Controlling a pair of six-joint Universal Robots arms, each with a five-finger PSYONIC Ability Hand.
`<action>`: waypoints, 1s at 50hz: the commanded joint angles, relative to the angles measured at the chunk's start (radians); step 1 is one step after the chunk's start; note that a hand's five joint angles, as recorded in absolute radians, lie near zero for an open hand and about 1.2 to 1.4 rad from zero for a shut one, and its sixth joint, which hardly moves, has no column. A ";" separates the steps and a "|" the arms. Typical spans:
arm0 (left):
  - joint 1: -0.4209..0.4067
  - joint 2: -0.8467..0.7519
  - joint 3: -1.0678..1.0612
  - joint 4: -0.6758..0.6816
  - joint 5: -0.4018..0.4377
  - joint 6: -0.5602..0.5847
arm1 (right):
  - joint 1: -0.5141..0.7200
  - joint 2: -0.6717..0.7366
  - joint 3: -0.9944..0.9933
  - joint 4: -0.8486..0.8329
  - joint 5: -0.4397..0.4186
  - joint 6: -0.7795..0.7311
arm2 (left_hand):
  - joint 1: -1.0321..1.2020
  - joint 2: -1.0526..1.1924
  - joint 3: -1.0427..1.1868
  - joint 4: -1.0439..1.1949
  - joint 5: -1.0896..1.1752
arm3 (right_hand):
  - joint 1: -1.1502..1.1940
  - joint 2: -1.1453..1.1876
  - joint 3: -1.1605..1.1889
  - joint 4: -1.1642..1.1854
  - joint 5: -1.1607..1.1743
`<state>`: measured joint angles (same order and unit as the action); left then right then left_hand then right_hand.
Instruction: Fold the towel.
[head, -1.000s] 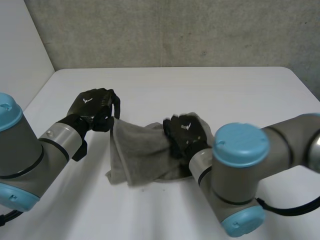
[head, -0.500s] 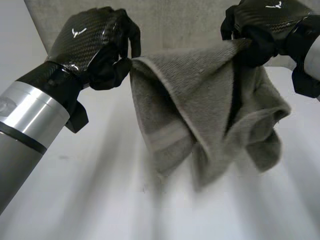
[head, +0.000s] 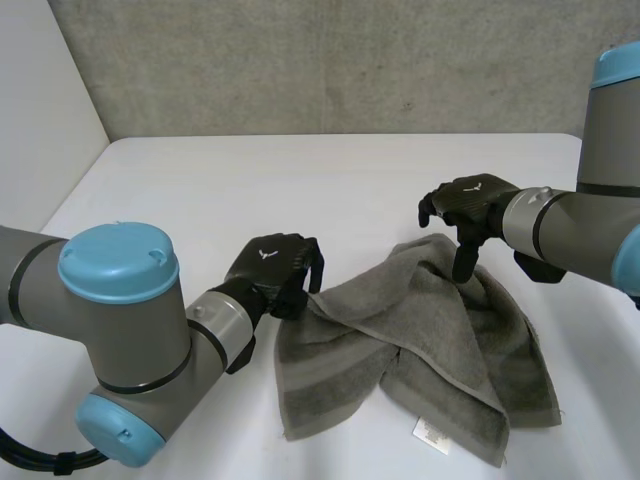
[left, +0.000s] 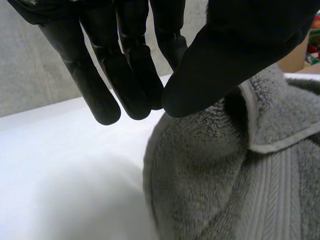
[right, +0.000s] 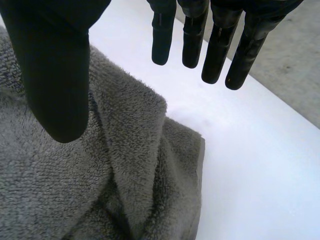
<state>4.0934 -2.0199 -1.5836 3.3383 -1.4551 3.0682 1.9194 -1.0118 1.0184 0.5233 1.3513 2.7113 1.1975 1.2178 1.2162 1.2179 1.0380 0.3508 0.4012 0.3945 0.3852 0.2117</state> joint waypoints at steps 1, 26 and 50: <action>0.024 0.038 -0.004 0.006 -0.008 0.001 | 0.007 -0.243 0.329 -0.167 0.020 0.096 | 0.199 0.178 0.180 0.178 0.184 | 0.051 0.001 0.008 0.017 0.016; 0.024 0.004 -0.046 0.113 -0.007 0.004 | -0.151 -0.416 0.980 -0.457 -0.015 0.148 | 0.199 0.178 0.180 0.178 0.184 | 0.195 0.145 0.152 0.161 0.160; 0.024 -0.028 -0.047 0.113 -0.004 0.050 | -0.197 -0.413 1.066 -0.621 -0.087 0.251 | 0.199 0.178 0.180 0.178 0.184 | 0.248 0.197 0.204 0.213 0.212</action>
<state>4.1173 -2.0460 -1.6305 3.4514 -1.4589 3.1181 1.7185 -1.4266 2.0640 -0.0106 1.2642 2.9221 1.1975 1.2178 1.2162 1.2178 1.0380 0.4348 0.5104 0.5078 0.5067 0.3168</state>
